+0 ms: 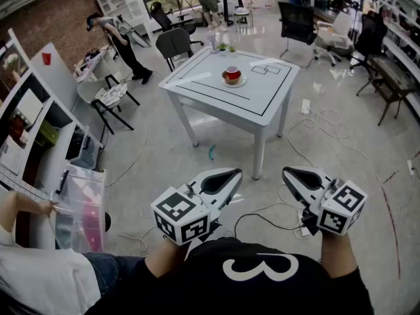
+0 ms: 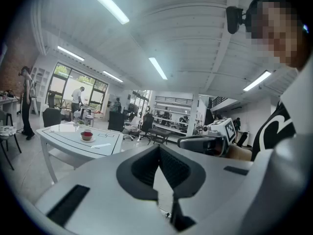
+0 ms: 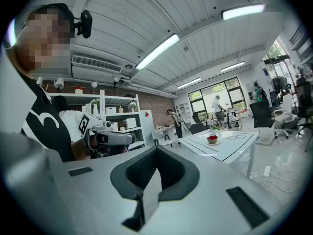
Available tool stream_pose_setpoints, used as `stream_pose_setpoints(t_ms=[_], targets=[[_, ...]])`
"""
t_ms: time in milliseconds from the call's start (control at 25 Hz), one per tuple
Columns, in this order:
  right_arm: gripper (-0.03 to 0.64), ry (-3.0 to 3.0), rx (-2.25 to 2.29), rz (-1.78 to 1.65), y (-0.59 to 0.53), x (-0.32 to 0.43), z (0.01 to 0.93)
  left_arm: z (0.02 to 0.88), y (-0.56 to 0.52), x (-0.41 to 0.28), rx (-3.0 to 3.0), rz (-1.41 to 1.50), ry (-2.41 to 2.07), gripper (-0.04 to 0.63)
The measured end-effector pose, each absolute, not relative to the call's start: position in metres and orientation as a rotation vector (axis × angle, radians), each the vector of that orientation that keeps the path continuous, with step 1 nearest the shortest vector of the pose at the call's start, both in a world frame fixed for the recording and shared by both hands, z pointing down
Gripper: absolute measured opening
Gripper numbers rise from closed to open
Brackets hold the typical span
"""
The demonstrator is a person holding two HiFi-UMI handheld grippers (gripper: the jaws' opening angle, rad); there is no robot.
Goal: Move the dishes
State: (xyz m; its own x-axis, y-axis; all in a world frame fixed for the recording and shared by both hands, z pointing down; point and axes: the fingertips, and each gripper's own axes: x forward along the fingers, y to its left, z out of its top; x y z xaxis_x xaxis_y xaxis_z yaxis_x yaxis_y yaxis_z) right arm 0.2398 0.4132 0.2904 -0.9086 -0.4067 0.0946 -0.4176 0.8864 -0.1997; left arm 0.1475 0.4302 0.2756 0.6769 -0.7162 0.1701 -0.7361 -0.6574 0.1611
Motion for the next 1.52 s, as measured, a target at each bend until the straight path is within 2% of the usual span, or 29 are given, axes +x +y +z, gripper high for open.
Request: stream_pose_setpoints(t_ms=[640, 680, 760, 920, 1520], targets=[[0.009, -3.008, 0.753, 0.372, 0.402, 0.252, 0.284, 0.271, 0.432, 0.148, 2.665, 0.141, -1.190, 0.002], [0.040, -3.009, 0.756, 0.368, 0.400, 0.253, 0.283, 0.271, 0.430, 0.147, 2.663, 0.141, -1.193, 0.002], [0.156, -3.021, 0.753, 0.368, 0.393, 0.253, 0.281, 0.271, 0.424, 0.145, 2.654, 0.139, -1.200, 0.002], [0.237, -3.044, 0.764, 0.367, 0.375, 0.253, 0.279, 0.274, 0.406, 0.140, 2.647, 0.136, -1.200, 0.002], [0.267, -3.012, 0.722, 0.411, 0.277, 0.200, 0.309, 0.303, 0.306, 0.087, 2.596, 0.120, -1.199, 0.002]])
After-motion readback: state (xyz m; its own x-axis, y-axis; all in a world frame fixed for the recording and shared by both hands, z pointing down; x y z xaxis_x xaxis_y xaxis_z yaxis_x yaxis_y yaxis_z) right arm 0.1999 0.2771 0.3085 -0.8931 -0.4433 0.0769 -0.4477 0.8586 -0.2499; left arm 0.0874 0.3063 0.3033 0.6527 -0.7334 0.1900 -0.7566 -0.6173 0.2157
